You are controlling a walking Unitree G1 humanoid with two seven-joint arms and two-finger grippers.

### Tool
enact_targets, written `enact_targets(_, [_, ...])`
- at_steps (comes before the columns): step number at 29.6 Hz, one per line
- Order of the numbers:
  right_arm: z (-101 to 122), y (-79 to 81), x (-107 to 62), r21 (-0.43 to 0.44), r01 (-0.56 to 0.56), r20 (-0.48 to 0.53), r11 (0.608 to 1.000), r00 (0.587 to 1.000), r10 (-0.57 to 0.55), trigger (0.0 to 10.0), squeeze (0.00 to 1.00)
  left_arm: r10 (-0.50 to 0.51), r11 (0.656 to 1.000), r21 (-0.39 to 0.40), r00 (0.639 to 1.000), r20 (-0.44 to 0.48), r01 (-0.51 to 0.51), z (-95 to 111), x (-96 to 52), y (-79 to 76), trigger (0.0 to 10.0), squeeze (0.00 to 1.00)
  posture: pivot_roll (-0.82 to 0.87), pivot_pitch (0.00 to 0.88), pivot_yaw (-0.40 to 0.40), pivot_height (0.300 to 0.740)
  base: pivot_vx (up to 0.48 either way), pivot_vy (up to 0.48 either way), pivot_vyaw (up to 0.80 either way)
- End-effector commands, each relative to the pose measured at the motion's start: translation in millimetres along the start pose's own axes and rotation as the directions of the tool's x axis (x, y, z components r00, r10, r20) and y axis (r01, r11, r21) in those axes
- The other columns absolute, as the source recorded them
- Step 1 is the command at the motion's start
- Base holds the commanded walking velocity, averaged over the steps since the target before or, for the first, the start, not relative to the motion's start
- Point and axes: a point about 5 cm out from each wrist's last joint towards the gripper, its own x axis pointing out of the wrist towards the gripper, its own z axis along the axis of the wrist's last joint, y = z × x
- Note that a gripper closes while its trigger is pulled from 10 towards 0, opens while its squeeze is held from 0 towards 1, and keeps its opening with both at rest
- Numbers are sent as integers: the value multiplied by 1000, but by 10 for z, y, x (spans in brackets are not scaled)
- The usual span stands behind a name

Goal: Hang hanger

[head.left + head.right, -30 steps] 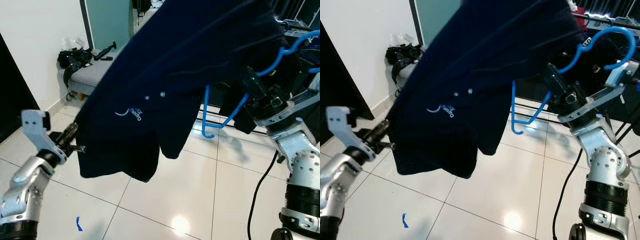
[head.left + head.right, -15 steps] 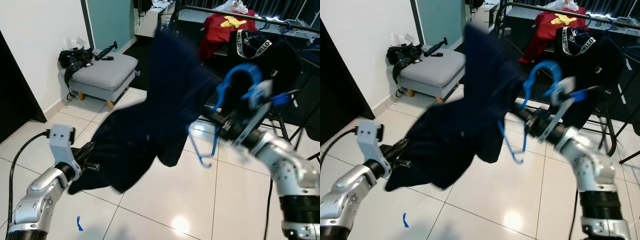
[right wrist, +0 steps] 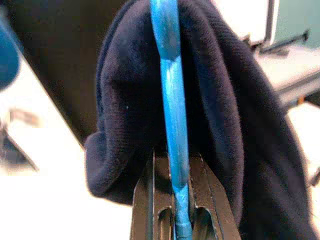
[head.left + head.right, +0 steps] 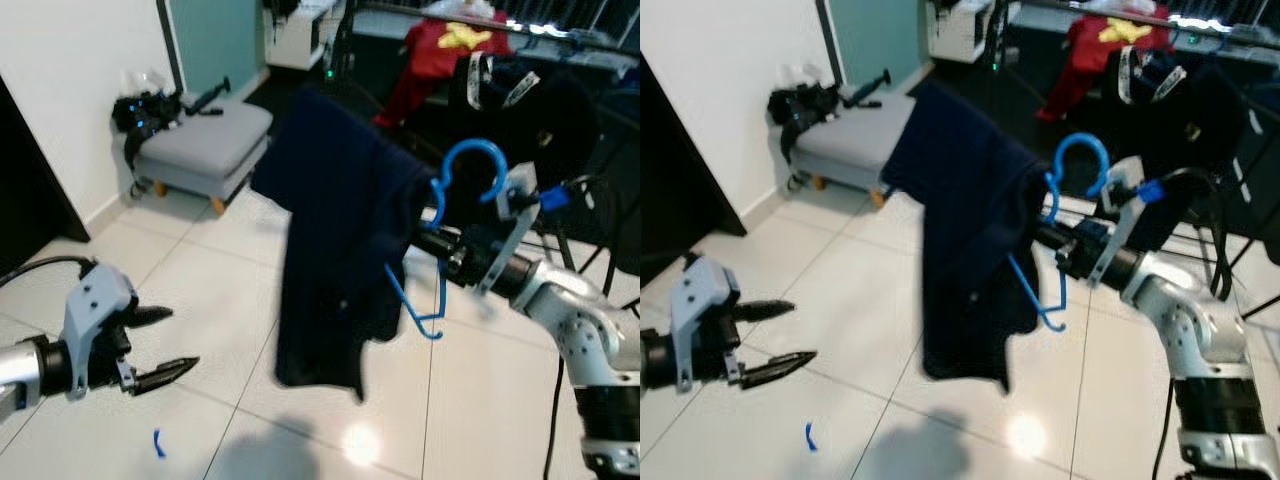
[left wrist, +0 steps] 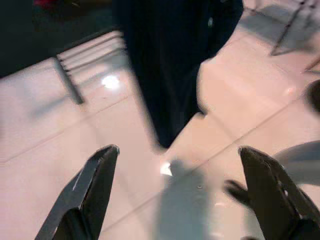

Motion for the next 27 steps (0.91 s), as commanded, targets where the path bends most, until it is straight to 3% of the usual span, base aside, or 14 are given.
enact_targets(1, [-136, 75, 2, -49, -62, -107, 997, 993, 56, 10000, 0, 74, 991, 108, 995, 67, -81, 240, -44, 136, 10000, 1000, 81, 88, -57, 740, 0, 0, 0])
enact_targets(4, [-287, 150, -35, -48, -155, -231, 987, 963, 140, 10000, 0, 97, 969, 195, 964, 249, -148, 636, 3, 234, 10000, 1000, 85, 86, -62, 740, 0, 0, 0])
enact_targets(5, [-287, 150, -35, -48, -155, -231, 987, 963, 140, 10000, 0, 97, 969, 195, 964, 249, -148, 636, 3, 234, 10000, 1000, 85, 86, -62, 740, 0, 0, 0])
enact_targets(7, [-297, 207, -69, -31, -225, -268, 974, 941, 208, 10000, 0, 95, 953, 238, 933, 347, -186, 887, 38, 274, 10000, 1000, 84, 81, -63, 740, 0, 0, 0])
enact_targets(12, [-260, 248, -119, -22, -284, -283, 959, 922, 266, 10000, 0, 38, 946, 285, 927, 373, -153, 1047, 122, 246, 10000, 1000, 82, 79, -60, 740, 0, 0, 0])
enact_targets(13, [-230, 237, -133, -27, -286, -275, 958, 924, 268, 10000, 0, -4, 946, 304, 938, 346, -108, 1030, 157, 200, 10000, 902, 79, 79, -57, 740, 0, 0, 0])
enact_targets(14, [-230, 237, -133, -27, -286, -275, 958, 924, 268, 10000, 0, -4, 946, 304, 938, 346, -108, 1030, 157, 200, 10000, 902, 79, 79, -57, 740, 0, 0, 0])
enact_targets(15, [-198, 237, -149, -29, -294, -265, 955, 924, 277, 10000, 0, -49, 945, 322, 950, 310, -57, 992, 196, 146, 10000, 729, 78, 78, -56, 740, 0, 0, 0])
enact_targets(17, [-180, 236, -161, -33, -304, -262, 952, 922, 285, 10000, 0, -73, 943, 331, 955, 287, -27, 966, 223, 115, 10000, 729, 78, 78, -55, 740, 0, 0, 0])
enact_targets(18, [-153, 263, -177, -31, -331, -259, 943, 914, 313, 10000, 0, -107, 941, 338, 960, 259, 14, 929, 266, 67, 10000, 373, 78, 78, -55, 740, 0, 0, 0])
enact_targets(21, [-127, 300, -197, -27, -370, -261, 928, 899, 351, 10000, 0, -142, 938, 342, 962, 233, 55, 897, 317, 17, 10000, 373, 78, 78, -55, 740, 0, 0, 0])
enact_targets(22, [-128, 310, -201, -25, -383, -272, 923, 891, 363, 10000, 0, -176, 936, 340, 960, 218, 94, 879, 342, -26, 10000, 0, 76, 77, -55, 740, 0, 0, 0])
enact_targets(24, [-132, 327, -199, -22, -407, -293, 913, 876, 383, 10000, 0, -247, 924, 344, 949, 196, 169, 853, 390, -126, 10000, 0, 74, 75, -56, 740, 0, 0, 0])
enact_targets(27, [-168, 358, -176, -29, -436, -343, 899, 850, 401, 10000, 0, -264, 922, 338, 944, 196, 188, 849, 456, -169, 10000, 0, 73, 73, -56, 740, 0, 0, 0])
